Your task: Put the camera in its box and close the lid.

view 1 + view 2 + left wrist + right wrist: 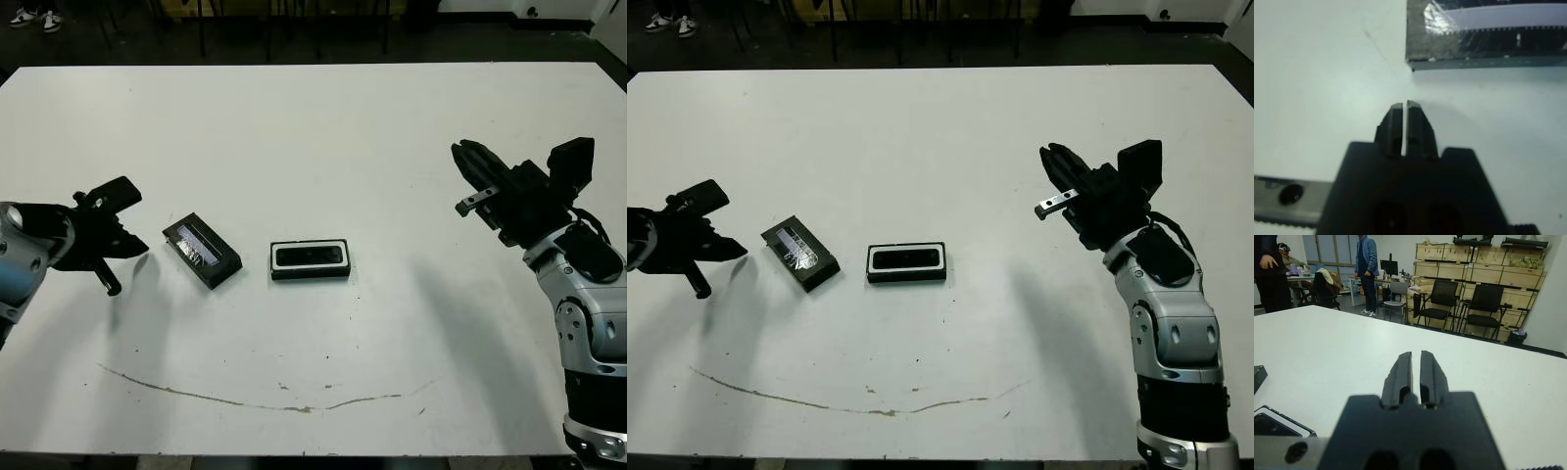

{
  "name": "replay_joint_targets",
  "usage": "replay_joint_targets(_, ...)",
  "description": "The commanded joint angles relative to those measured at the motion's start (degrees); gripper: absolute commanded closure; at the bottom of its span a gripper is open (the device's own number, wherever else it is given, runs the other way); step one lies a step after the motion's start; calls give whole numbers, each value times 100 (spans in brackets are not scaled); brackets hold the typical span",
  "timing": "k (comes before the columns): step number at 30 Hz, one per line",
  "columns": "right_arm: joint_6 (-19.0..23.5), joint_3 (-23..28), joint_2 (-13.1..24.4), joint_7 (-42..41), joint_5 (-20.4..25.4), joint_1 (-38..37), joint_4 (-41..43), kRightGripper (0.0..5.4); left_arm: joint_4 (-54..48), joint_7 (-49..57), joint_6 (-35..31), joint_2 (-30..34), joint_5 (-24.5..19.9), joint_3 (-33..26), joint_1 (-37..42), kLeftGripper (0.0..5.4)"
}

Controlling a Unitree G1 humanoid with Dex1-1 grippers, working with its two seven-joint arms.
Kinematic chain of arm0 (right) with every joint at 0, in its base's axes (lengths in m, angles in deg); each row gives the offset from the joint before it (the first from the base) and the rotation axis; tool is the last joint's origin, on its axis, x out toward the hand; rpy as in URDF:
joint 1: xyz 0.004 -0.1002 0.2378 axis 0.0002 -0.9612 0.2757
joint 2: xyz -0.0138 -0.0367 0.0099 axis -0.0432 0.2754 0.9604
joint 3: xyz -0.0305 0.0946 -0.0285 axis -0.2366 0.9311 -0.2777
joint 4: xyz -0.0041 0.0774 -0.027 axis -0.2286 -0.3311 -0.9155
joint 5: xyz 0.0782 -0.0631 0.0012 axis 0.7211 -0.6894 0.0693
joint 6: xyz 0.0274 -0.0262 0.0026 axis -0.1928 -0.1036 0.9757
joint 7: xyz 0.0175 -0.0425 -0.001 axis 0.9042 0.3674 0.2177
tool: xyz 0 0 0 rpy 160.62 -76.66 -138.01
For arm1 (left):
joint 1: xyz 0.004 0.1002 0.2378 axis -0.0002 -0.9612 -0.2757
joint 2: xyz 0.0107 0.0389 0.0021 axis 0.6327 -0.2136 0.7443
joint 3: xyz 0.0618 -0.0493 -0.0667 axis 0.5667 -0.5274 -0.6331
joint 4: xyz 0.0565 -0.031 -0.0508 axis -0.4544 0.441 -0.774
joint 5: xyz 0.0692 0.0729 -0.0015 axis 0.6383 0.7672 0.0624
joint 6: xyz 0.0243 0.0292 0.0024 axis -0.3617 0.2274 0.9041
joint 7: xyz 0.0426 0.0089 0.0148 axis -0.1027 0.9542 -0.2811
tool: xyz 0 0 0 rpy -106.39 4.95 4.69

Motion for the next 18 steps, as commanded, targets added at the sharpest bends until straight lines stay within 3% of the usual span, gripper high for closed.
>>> replay_joint_targets(1,106,-58,75,96,-120,-46,31,539,168,101,-155,-182,125,135,102,540)
replay_joint_targets(11,-174,-44,69,-51,-100,-85,-119,539,362,368,-281,-546,232,211,232,540)
replay_joint_targets(18,-80,-52,67,16,-115,-102,-59,539,544,393,41,-706,185,183,297,540)
